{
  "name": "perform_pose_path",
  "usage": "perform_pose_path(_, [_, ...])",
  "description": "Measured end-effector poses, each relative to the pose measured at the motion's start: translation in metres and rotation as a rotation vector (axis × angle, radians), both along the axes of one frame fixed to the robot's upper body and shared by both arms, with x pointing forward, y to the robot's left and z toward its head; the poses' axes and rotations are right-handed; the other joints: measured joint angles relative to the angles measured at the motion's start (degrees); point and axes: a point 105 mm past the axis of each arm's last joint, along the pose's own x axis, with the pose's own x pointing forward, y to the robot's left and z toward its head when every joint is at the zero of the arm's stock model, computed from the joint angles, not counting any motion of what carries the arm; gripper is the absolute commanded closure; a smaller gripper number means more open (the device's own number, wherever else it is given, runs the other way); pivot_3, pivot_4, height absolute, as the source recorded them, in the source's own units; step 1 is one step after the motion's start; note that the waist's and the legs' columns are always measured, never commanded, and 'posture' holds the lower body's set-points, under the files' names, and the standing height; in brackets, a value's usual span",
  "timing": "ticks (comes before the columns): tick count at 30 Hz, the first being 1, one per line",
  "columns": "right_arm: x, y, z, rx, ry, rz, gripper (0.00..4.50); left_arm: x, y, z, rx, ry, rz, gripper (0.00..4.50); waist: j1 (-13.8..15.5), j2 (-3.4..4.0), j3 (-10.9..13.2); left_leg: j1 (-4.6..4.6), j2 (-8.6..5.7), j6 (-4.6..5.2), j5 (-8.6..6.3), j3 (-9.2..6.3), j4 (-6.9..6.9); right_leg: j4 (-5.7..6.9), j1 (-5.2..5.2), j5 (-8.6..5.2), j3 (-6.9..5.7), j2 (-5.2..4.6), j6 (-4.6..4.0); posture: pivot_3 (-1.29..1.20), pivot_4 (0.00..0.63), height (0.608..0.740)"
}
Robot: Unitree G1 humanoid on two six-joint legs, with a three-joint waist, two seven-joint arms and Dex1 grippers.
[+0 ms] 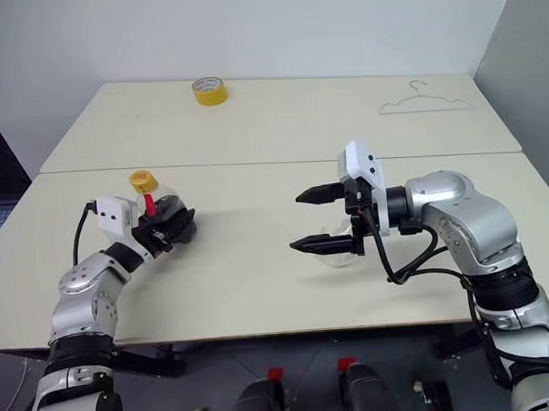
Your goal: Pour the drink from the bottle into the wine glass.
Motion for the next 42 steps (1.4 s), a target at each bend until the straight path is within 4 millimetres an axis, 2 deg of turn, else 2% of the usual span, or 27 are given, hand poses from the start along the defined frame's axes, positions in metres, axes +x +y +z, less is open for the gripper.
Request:
perform_pose_path(3, [0.007,0.01,0.011,0.043,-0.035,-0.03,0.0,-0.002,-0.005,0.0,-0.001,0.008,-0.017,1.7,-0.04,0.0,0.0,0.0,0.02,0.0,0.0,-0.01,0.0,0.0,0.0,0.0,-0.01,0.01,0.0,0.0,0.15,0.74])
perform_pose_path(5, [0.015,0.016,0.017,0.086,-0.061,-0.067,0.0,-0.004,-0.018,0.0,-0.02,0.013,-0.055,1.7,0.01,0.0,0.0,0.0,0.01,0.0,0.0,-0.02,0.0,0.0,0.0,0.0,-0.02,0.01,0.0,0.0,0.15,0.74])
perform_pose_path(9, [0.029,0.034,0.029,0.193,-0.086,-0.157,0.0,-0.01,-0.07,-0.002,-0.126,0.023,-0.183,1.7,0.32,0.0,0.0,-0.17,-0.04,-0.01,0.0,-0.09,0.09,-0.03,-0.03,0.02,-0.04,-0.05,0.03,0.0,0.15,0.74])
perform_pose_path(10, [0.029,0.035,0.029,0.197,-0.087,-0.16,0.0,-0.01,-0.073,-0.002,-0.13,0.022,-0.191,1.7,0.33,0.0,0.0,-0.18,-0.04,-0.01,0.0,-0.09,0.1,-0.03,-0.03,0.02,-0.04,-0.05,0.03,0.0,0.15,0.74])
perform_pose_path(11, [0.03,0.041,0.03,0.212,-0.086,-0.165,0.0,-0.012,-0.093,0.0,-0.144,0.02,-0.248,1.7,0.33,0.0,0.0,-0.31,-0.05,-0.01,0.0,-0.15,0.2,-0.04,-0.08,0.04,-0.08,-0.04,0.06,0.0,0.15,0.74])
perform_pose_path(12, [0.034,0.042,0.031,0.224,-0.089,-0.209,0.0,-0.012,-0.098,0.0,-0.15,0.017,-0.245,1.7,0.21,0.0,0.0,-0.3,-0.06,0.0,0.0,-0.14,0.22,-0.04,-0.08,0.07,-0.05,-0.05,0.11,0.0,0.15,0.74])
perform_pose_path(13, [0.041,0.048,0.03,0.253,-0.077,-0.278,0.0,-0.009,-0.111,0.0,-0.17,0.001,-0.23,1.7,0.02,0.0,0.0,-0.26,-0.05,0.0,0.0,-0.12,0.24,-0.02,-0.06,0.09,-0.01,-0.04,0.14,0.0,0.15,0.74])
perform_pose_path(15, [0.042,0.06,0.024,0.251,-0.046,-0.31,0.0,-0.007,-0.132,-0.004,-0.155,-0.006,-0.236,1.7,0.08,0.0,0.0,-0.26,-0.04,0.0,0.0,-0.15,0.3,0.0,-0.05,0.11,-0.03,0.01,0.15,0.0,0.15,0.74])
perform_pose_path(17, [0.042,0.068,0.016,0.229,-0.007,-0.328,0.0,-0.004,-0.145,-0.011,-0.113,-0.011,-0.226,1.7,0.1,0.0,0.0,-0.26,-0.04,0.0,0.0,-0.15,0.35,0.01,-0.04,0.13,-0.02,0.02,0.18,0.0,0.15,0.74])
perform_pose_path(21, [0.051,0.063,0.006,0.192,0.009,-0.424,0.0,0.003,-0.137,-0.01,-0.085,-0.047,-0.149,1.7,-0.03,0.01,0.0,-0.25,-0.04,0.0,0.0,-0.12,0.37,0.01,-0.04,0.15,0.02,0.03,0.21,0.0,0.15,0.74])
perform_pose_path(38, [0.054,0.076,0.009,0.237,0.014,-0.516,0.0,0.005,-0.148,-0.012,-0.064,-0.051,-0.162,1.7,0.11,0.0,-0.01,-0.27,-0.08,0.0,0.0,-0.14,0.38,-0.03,0.0,0.16,0.0,0.01,0.23,0.0,0.15,0.74])
perform_pose_path(41, [0.055,0.077,0.008,0.235,0.021,-0.525,0.57,0.005,-0.15,-0.013,-0.067,-0.047,-0.161,1.72,0.16,0.0,-0.02,-0.27,-0.09,0.0,0.0,-0.14,0.38,-0.05,0.01,0.16,0.0,0.0,0.24,0.0,0.15,0.74])
perform_pose_path(42, [0.057,0.077,0.006,0.232,0.028,-0.533,0.89,0.005,-0.151,-0.013,-0.069,-0.045,-0.163,1.72,0.16,0.0,-0.02,-0.27,-0.09,0.0,0.0,-0.14,0.38,-0.05,0.01,0.16,0.0,0.0,0.24,0.0,0.15,0.74])
